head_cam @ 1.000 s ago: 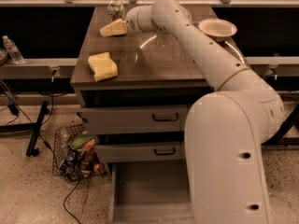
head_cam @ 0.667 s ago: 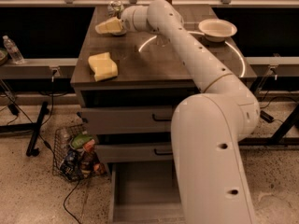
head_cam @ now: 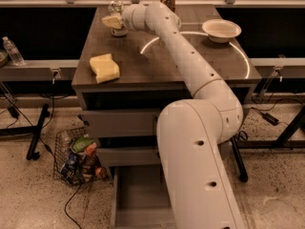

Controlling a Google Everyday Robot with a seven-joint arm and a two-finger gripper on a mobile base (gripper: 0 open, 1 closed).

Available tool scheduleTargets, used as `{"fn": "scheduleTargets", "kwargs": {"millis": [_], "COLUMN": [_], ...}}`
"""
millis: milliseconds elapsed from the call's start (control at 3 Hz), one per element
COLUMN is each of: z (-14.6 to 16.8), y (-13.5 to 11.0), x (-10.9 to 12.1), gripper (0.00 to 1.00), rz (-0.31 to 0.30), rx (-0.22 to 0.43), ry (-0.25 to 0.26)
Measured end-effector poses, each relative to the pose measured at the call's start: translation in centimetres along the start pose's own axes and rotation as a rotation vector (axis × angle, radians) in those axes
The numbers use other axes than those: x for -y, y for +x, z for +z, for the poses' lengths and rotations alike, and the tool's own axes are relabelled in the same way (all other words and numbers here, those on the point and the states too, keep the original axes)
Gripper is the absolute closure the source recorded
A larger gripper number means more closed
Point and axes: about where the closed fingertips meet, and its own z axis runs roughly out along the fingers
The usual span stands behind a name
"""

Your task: Place 7up can into bottom drawer

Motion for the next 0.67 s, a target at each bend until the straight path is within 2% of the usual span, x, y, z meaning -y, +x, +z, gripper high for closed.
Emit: {"fn": "scheduleTargets", "kwargs": {"millis": [333, 667], "z": [-0.4, -2.9], "y": [-0.1, -1.0], "x": [1.3, 0.8], "gripper": [0.57, 0.81], "rz": [-0.024, -0.033], "rx": [0.0, 0.003], "ry": [0.03, -0.022]}}
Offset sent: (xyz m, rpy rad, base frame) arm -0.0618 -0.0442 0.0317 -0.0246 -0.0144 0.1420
